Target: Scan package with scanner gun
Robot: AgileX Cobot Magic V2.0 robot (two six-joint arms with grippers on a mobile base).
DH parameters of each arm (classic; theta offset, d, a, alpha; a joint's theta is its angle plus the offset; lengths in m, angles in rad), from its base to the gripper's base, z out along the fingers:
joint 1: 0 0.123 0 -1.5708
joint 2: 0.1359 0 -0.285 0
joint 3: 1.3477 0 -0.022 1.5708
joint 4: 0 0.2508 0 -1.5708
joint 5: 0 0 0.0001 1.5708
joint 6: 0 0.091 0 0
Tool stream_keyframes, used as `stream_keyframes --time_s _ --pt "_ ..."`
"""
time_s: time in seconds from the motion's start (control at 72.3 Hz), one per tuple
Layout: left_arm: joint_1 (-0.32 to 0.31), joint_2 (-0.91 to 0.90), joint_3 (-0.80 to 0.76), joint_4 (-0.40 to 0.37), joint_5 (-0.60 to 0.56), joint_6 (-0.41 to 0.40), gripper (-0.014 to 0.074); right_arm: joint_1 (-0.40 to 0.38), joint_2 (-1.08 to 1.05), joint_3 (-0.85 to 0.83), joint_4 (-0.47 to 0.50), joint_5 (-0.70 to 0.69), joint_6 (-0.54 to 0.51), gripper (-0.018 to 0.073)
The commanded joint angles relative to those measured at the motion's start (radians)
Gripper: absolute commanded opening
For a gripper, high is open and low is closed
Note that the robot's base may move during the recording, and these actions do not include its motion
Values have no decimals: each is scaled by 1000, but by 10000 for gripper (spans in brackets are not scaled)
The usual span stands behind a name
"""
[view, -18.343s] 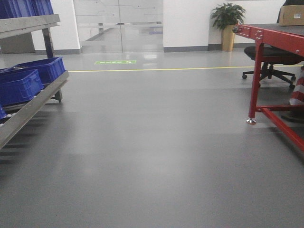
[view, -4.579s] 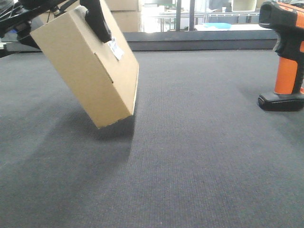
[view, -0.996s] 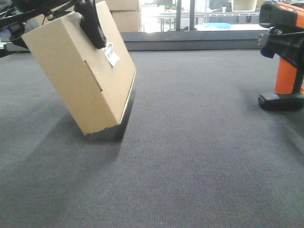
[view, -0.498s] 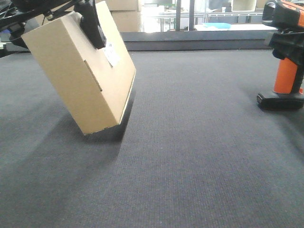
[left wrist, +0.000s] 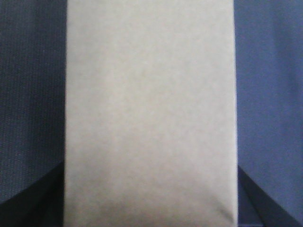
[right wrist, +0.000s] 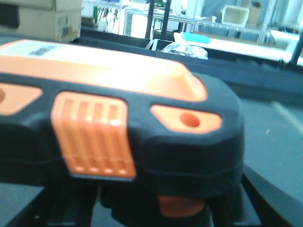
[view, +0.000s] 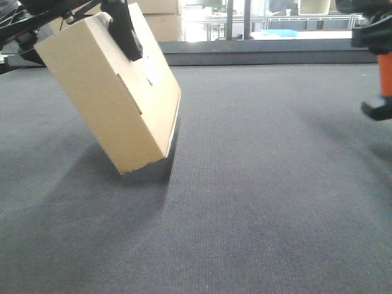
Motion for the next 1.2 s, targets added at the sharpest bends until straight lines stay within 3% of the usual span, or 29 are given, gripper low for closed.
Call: stream_keyframes --time_s 0.0,0.678,0.996,1.19 --pt "-8 -11 -2 -13 -26 -8 -111 -3 -61 2 -13 38 -117 -154" --pt "-8 -11 -2 -19 -17 -8 -111 -3 -86 25 -13 58 -191 -154" --pt "-8 -11 -2 -19 -13 -8 -111 -3 -63 25 -13 -6 168 -154" --pt "-8 -11 -2 -19 1 -8 -111 -3 25 25 -13 -204 343 -154"
